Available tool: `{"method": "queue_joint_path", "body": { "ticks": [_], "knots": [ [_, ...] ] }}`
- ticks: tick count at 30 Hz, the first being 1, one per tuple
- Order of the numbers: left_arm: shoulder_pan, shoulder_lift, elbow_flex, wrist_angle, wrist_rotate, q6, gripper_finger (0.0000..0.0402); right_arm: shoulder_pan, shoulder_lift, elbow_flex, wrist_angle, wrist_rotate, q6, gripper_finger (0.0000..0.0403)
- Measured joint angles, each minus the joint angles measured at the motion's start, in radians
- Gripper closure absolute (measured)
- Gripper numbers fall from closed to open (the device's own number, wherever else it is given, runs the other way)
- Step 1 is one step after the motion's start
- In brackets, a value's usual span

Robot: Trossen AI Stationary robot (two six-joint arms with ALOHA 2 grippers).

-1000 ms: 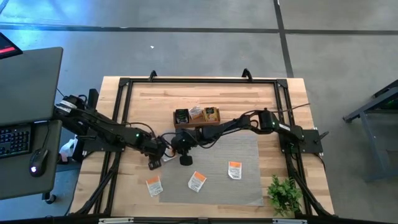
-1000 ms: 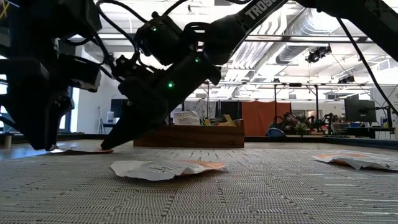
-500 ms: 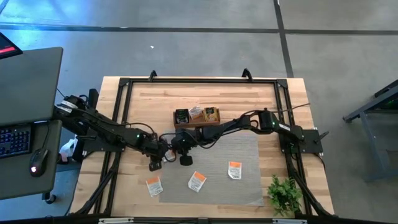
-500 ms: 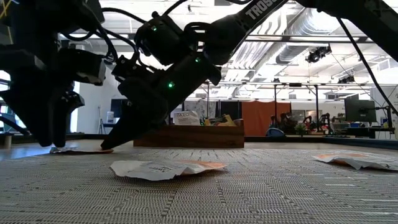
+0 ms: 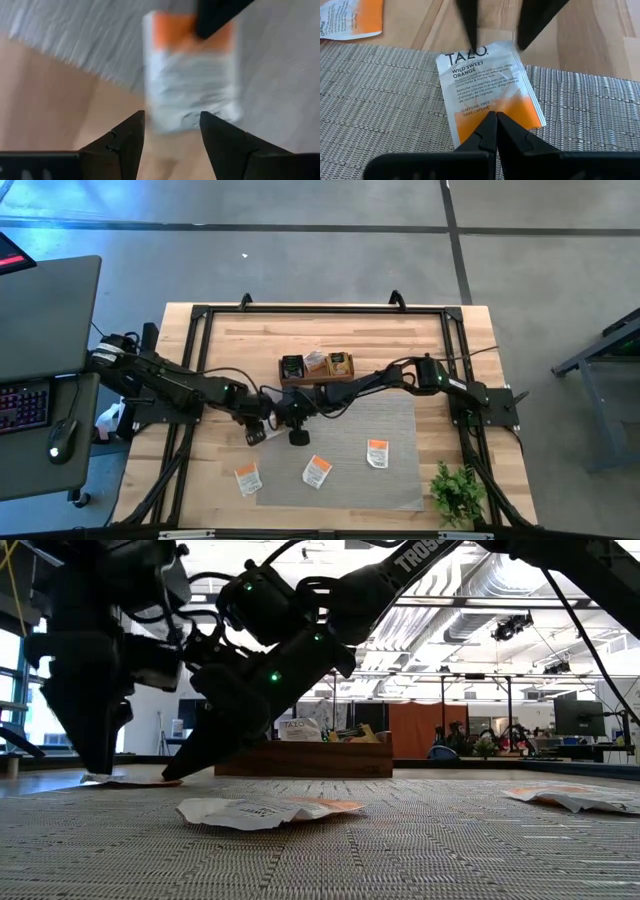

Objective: Pick & Place Tea
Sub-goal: Put the white tea bag into the middle section of the wooden organizer

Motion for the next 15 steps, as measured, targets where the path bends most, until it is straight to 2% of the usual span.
{"method": "queue_joint_path", "body": {
  "ticks": [15],
  "knots": [
    [0.000,0.043,0.004,0.029,0.044,0.020,0.0220,0.000,0.000,0.000,0.001,0.003,-0.002,0.0402]
  ]
}}
